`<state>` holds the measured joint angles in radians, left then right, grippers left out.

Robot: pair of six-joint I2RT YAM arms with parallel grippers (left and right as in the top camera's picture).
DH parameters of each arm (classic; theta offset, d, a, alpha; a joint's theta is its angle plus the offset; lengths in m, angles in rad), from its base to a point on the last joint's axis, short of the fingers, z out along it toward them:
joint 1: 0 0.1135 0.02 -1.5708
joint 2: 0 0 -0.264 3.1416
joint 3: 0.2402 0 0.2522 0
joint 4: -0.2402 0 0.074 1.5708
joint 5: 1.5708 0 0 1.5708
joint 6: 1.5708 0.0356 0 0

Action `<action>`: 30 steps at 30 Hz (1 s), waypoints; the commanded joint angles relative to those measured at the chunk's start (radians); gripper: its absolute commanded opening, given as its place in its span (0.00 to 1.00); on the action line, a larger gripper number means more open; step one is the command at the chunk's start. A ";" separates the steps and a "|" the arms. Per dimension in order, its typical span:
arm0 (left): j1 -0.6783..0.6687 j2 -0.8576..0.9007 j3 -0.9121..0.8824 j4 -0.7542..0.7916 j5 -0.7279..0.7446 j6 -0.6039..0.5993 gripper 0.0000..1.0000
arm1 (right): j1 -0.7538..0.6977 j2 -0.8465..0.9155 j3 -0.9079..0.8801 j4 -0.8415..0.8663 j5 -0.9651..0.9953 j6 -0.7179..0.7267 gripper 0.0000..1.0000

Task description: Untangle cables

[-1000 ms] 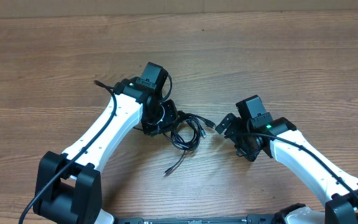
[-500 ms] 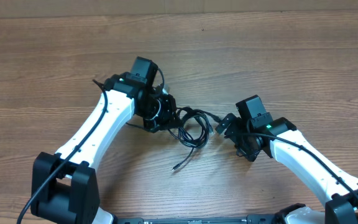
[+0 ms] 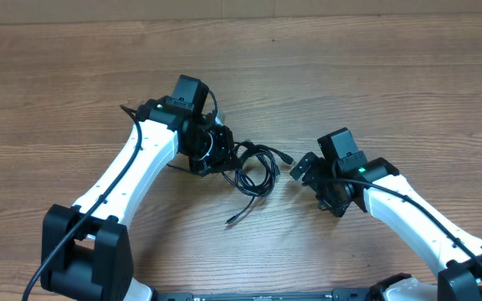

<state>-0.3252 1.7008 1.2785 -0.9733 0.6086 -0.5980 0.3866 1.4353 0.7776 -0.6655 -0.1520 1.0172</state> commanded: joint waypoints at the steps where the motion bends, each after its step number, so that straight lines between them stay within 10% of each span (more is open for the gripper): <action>1: 0.005 -0.020 0.028 0.002 0.000 0.027 0.04 | -0.002 0.003 0.009 0.005 0.010 -0.001 1.00; 25: 0.004 -0.020 0.027 0.032 -0.016 -0.019 0.04 | -0.002 0.003 0.009 0.005 0.010 -0.001 1.00; 30: 0.004 -0.020 0.027 0.023 -0.016 -0.019 0.04 | -0.002 0.003 0.009 0.188 0.322 -0.001 1.00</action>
<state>-0.3252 1.7008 1.2785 -0.9470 0.5861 -0.6033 0.3866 1.4353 0.7776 -0.5369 -0.0162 1.0172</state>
